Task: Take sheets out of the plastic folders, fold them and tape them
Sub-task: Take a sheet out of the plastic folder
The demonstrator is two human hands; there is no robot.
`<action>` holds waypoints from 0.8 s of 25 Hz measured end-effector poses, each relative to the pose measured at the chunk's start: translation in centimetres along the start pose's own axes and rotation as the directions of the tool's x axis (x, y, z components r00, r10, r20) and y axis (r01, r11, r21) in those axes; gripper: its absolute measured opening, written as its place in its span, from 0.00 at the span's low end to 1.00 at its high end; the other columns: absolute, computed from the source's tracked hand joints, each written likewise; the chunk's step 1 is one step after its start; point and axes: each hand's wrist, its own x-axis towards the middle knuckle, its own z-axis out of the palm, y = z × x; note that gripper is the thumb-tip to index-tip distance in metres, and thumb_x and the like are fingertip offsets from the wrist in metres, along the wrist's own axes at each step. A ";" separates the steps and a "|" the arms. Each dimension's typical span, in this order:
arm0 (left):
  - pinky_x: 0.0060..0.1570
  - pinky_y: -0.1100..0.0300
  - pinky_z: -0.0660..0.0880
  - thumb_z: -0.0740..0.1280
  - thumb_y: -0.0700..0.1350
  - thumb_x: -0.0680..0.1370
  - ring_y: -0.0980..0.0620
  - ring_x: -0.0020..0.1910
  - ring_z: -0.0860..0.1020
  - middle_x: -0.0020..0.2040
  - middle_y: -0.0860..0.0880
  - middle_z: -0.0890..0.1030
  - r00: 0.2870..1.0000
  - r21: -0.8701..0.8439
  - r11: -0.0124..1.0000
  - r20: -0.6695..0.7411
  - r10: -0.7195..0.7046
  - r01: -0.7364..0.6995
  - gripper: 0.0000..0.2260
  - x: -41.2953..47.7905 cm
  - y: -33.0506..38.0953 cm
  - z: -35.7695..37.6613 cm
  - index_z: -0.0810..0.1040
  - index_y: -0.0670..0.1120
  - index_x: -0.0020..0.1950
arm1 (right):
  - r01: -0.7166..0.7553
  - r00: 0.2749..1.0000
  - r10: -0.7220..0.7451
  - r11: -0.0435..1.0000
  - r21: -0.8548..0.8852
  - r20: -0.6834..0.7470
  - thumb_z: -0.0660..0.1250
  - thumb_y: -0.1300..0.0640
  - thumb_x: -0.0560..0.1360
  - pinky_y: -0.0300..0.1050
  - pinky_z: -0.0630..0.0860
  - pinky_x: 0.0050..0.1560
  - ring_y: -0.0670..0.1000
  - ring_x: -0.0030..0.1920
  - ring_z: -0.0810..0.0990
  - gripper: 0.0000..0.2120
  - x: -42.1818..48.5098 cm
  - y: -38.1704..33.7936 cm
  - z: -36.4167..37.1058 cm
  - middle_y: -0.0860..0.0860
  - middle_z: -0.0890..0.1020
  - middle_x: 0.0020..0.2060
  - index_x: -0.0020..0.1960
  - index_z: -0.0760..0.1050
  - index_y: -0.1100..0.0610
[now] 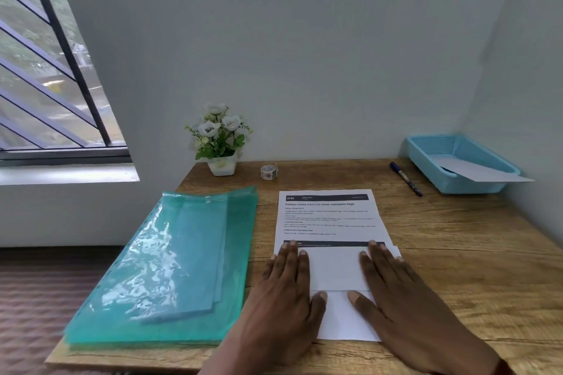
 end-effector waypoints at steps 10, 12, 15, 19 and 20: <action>0.71 0.60 0.34 0.51 0.56 0.84 0.50 0.77 0.35 0.78 0.48 0.36 0.988 -0.026 0.996 -0.128 -0.088 0.085 0.30 -2.4 -6.3 -5.2 0.39 0.50 0.79 | 0.252 0.966 -0.254 0.966 0.054 0.044 0.34 0.30 0.70 0.36 0.33 0.70 0.37 0.71 0.31 0.39 1.0 -6.6 -6.1 0.36 0.34 0.71 0.76 0.32 0.47; 0.76 0.53 0.37 0.50 0.59 0.82 0.47 0.78 0.37 0.80 0.46 0.40 0.949 -0.017 0.964 -0.174 -0.264 0.265 0.31 -2.7 -9.3 -4.5 0.41 0.50 0.80 | 0.337 0.939 -0.341 0.936 0.099 0.033 0.42 0.35 0.78 0.37 0.44 0.74 0.39 0.76 0.42 0.31 2.2 -8.6 -6.5 0.34 0.47 0.74 0.78 0.45 0.44; 0.76 0.46 0.38 0.47 0.65 0.80 0.44 0.78 0.38 0.80 0.44 0.42 0.888 -0.041 0.903 -0.168 -0.429 0.428 0.34 -3.3 -11.5 -2.8 0.41 0.51 0.80 | 0.492 0.869 -0.493 0.860 0.138 -0.027 0.48 0.40 0.82 0.43 0.63 0.68 0.49 0.71 0.65 0.23 5.4 -11.3 -5.7 0.46 0.70 0.69 0.71 0.64 0.51; 0.75 0.42 0.37 0.33 0.73 0.68 0.46 0.78 0.36 0.80 0.46 0.39 0.882 -0.037 0.895 -0.154 -0.445 0.444 0.43 -3.6 -12.2 -1.3 0.40 0.53 0.80 | 0.546 0.838 -0.546 0.836 0.050 -0.020 0.49 0.42 0.82 0.43 0.51 0.75 0.50 0.77 0.55 0.28 11.0 -13.3 -3.5 0.53 0.61 0.76 0.77 0.57 0.56; 0.75 0.41 0.37 0.32 0.73 0.67 0.46 0.78 0.36 0.80 0.46 0.39 0.885 -0.036 0.899 -0.163 -0.437 0.437 0.44 -3.7 -12.4 -1.1 0.39 0.54 0.80 | 0.551 0.835 -0.550 0.834 0.038 -0.029 0.49 0.42 0.82 0.45 0.50 0.76 0.50 0.78 0.53 0.29 12.1 -13.7 -3.3 0.53 0.59 0.77 0.78 0.56 0.56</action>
